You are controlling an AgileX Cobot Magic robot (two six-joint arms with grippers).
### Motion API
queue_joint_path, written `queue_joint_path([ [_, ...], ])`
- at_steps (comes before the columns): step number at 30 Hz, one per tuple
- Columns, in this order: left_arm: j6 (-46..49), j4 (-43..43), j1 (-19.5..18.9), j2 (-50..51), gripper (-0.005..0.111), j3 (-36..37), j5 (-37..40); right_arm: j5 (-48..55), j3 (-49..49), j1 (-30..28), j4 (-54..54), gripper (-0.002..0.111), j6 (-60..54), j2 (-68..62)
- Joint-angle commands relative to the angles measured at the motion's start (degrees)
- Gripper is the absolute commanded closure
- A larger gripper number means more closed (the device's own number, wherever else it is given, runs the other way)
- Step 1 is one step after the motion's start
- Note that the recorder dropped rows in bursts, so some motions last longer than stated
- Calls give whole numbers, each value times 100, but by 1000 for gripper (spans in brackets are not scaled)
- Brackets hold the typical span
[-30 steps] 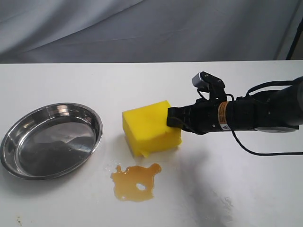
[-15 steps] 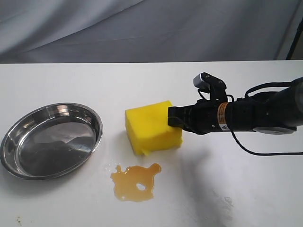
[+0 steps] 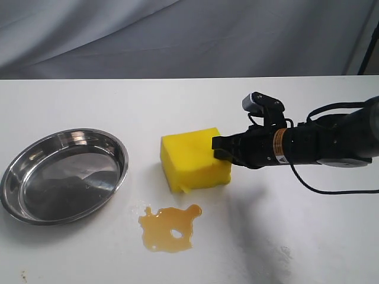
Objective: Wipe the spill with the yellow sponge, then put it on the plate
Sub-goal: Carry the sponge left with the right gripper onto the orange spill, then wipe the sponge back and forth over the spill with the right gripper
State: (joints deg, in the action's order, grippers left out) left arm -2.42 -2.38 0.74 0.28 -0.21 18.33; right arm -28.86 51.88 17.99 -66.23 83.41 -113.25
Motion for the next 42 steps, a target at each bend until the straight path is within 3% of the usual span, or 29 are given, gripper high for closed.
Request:
queue_joint_path([
  [1,-7,11,-15,-28,107,21,-58,-161,18,32,-89,108,-299,-3],
  [16,-7,11,-15,-28,107,21,-58,-33,18,564,-811,108,-615,-3],
  [21,-7,11,-15,-28,107,21,-58,-22,18,966,-1573,108,-465,-3],
  [28,-7,11,-15,-28,107,21,-58,-35,18,1084,-3372,108,789,-3],
  [42,-7,11,-15,-28,107,21,-58,-655,18,1072,-3338,108,822,392],
])
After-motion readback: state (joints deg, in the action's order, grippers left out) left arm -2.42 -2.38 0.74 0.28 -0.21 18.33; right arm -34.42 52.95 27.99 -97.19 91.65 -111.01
